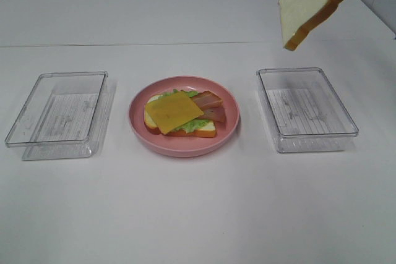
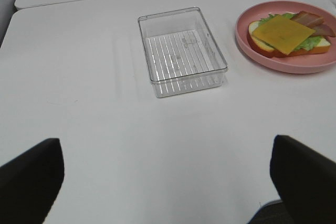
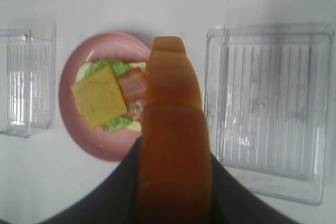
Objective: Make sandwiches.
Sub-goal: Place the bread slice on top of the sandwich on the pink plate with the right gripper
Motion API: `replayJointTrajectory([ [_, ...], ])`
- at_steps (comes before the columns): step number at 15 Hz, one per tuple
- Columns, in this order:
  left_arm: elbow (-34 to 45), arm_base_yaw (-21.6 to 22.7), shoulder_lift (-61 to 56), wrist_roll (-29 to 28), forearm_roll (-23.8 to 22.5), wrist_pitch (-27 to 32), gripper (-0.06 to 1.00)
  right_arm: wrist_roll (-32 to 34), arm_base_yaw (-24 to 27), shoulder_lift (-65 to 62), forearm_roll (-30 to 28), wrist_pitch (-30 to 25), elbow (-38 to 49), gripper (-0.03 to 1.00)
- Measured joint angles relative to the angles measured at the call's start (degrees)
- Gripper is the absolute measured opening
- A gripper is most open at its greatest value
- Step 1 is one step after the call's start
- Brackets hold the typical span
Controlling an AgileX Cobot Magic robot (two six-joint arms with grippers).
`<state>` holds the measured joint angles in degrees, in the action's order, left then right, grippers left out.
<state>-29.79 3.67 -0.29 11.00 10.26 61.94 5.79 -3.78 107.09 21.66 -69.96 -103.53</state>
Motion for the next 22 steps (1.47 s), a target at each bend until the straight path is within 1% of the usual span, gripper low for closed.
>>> replayJointTrajectory([
  [2,0.00,0.00,0.00,0.00,0.00,0.00,0.99,-1.60,-2.06,-0.46,0.74,0.00,5.61,0.23],
  [3,0.00,0.00,0.00,0.00,0.00,0.00,0.99,-4.41,-4.64,-0.40,4.30,0.46,9.97,0.23],
  [4,0.00,0.00,0.00,0.00,0.00,0.00,0.99,-5.27,-5.10,-0.40,5.44,0.97,10.60,0.23],
  [5,0.00,0.00,0.00,0.00,0.00,0.00,0.99,-7.16,-6.30,-0.23,8.37,2.81,11.17,0.23],
  [6,0.00,0.00,0.00,0.00,0.00,0.00,0.99,-9.05,-7.16,0.40,11.57,4.41,11.29,0.23],
  [8,0.00,0.00,0.00,0.00,0.00,0.00,0.99,-14.32,-7.79,2.92,20.23,7.56,11.29,0.23],
  [9,0.00,0.00,0.00,0.00,0.00,0.00,0.99,-16.04,-7.79,3.84,22.57,8.14,11.29,0.23],
  [12,0.00,0.00,0.00,0.00,0.00,0.00,0.99,-24.75,-7.79,9.63,34.15,10.60,11.46,0.23],
  [13,0.00,0.00,0.00,0.00,0.00,0.00,0.99,-30.65,-7.79,13.98,41.83,11.92,11.46,0.23],
  [15,0.00,0.00,0.00,0.00,0.00,0.00,0.99,-33.69,-7.79,16.62,46.41,12.49,11.46,0.23],
  [16,0.00,0.00,0.00,0.00,0.00,0.00,0.99,-34.84,-8.02,17.93,47.84,13.06,11.46,0.23],
  [18,0.00,0.00,0.00,0.00,0.00,0.00,0.99,-35.98,-9.28,19.77,48.82,15.41,11.46,0.23],
  [21,0.00,0.00,0.00,0.00,0.00,0.00,0.99,-35.98,-14.15,20.68,48.82,21.49,11.57,0.23],
  [22,0.00,0.00,0.00,0.00,0.00,0.00,0.99,-35.98,-14.78,20.86,48.82,22.06,11.57,0.23],
])
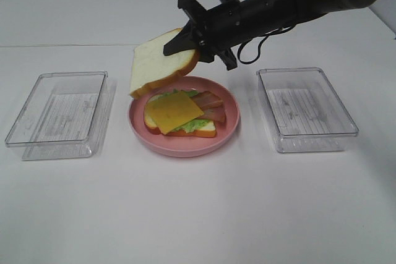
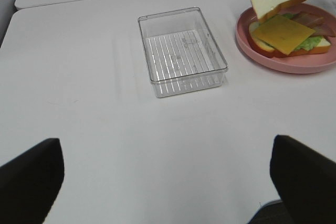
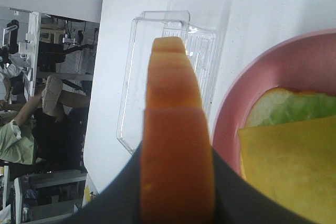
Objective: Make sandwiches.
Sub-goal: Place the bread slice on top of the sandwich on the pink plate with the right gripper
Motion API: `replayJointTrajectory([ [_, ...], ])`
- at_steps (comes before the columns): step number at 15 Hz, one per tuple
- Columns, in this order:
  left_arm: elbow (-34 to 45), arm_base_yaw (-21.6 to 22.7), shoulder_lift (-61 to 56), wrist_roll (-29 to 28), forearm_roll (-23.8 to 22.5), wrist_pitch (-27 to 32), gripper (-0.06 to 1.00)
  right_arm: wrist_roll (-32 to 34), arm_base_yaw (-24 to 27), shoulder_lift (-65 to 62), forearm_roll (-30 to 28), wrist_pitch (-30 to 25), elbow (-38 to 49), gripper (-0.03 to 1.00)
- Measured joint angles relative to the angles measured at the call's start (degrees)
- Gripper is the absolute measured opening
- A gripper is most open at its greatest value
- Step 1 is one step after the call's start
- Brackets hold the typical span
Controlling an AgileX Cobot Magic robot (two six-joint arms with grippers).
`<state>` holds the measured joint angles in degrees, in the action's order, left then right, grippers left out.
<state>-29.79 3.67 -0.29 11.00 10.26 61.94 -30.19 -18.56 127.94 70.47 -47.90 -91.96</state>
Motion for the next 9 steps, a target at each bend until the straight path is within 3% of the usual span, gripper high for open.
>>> replayJointTrajectory([
  [4,0.00,0.00,0.00,0.00,0.00,0.00,0.99,0.00,-1.38,0.29,0.11,5.90,6.36,0.23],
  [9,0.00,0.00,0.00,0.00,0.00,0.00,0.99,-0.11,-1.38,0.46,-0.29,6.65,8.37,0.23],
])
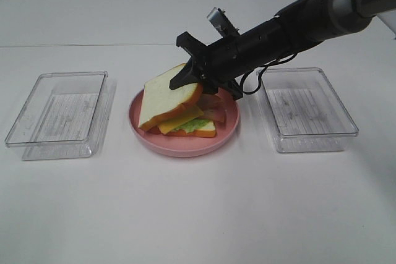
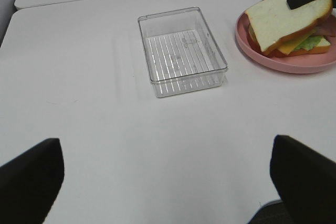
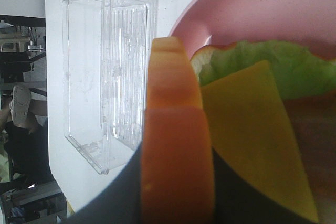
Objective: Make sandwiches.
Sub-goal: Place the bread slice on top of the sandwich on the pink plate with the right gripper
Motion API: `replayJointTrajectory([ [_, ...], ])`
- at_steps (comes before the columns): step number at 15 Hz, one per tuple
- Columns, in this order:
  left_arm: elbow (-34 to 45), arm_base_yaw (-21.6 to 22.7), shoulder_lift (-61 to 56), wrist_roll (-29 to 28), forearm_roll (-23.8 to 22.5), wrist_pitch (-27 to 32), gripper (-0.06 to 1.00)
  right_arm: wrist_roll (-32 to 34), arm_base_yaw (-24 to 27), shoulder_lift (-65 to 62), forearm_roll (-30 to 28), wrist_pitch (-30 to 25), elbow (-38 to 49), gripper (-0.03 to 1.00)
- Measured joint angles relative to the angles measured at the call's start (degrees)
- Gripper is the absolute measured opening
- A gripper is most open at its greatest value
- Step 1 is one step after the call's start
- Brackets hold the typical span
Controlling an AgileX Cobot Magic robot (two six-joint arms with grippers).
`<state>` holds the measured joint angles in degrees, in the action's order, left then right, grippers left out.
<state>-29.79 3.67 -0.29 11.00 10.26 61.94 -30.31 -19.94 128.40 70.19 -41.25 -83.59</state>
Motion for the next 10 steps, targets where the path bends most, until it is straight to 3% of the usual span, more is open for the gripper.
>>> replayJointTrajectory([
  [10,0.00,0.00,0.00,0.00,0.00,0.00,0.99,0.06,0.00,0.00,-2.52,-0.17,0.06,0.25],
])
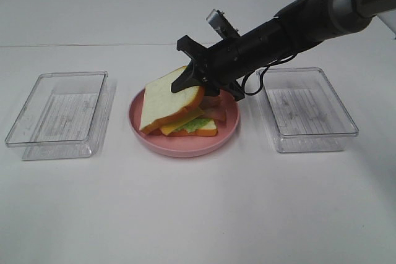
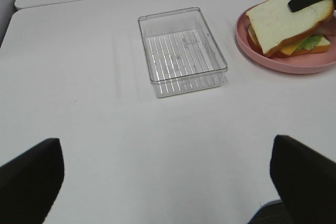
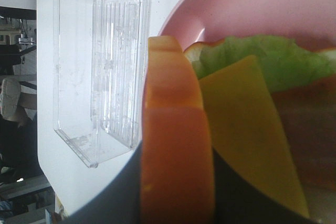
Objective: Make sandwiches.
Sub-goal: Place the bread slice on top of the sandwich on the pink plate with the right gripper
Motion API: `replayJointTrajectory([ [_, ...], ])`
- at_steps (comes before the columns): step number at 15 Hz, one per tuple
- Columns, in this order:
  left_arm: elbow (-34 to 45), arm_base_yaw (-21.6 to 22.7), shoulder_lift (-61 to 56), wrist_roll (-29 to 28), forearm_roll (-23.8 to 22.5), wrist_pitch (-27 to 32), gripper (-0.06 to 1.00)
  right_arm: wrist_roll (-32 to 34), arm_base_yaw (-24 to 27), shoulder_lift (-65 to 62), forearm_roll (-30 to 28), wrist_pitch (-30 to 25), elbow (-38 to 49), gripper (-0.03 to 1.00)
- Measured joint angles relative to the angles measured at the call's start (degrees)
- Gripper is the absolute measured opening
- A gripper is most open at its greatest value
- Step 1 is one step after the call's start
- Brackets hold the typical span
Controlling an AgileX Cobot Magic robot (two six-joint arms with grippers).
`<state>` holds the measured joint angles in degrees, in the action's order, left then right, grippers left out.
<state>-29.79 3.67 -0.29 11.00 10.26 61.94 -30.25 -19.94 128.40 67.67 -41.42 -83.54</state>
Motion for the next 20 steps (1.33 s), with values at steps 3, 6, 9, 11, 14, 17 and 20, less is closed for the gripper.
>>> replayJointTrajectory([
  [3,0.00,0.00,0.00,0.00,0.00,0.00,0.99,0.00,0.00,0.00,-2.06,-0.17,0.00,0.44],
  [6,0.00,0.00,0.00,0.00,0.00,0.00,0.99,0.00,0.00,0.00,-2.35,-1.03,0.00,0.56],
  [9,0.00,0.00,0.00,0.00,0.00,0.00,0.99,0.57,0.00,0.00,-2.92,-2.18,0.00,0.57],
  [11,0.00,0.00,0.00,0.00,0.00,0.00,0.99,2.12,0.00,0.00,-4.81,-2.86,0.00,0.57],
  [14,0.00,0.00,0.00,0.00,0.00,0.00,0.99,5.04,0.00,-0.23,-8.82,-2.92,-0.97,0.57],
  [17,0.00,0.00,0.00,0.00,0.00,0.00,0.99,15.58,0.00,-0.23,-20.91,-4.07,-6.42,0.57],
  [20,0.00,0.00,0.00,0.00,0.00,0.00,0.99,24.24,-0.06,-0.29,-31.74,-7.85,-10.89,0.57],
])
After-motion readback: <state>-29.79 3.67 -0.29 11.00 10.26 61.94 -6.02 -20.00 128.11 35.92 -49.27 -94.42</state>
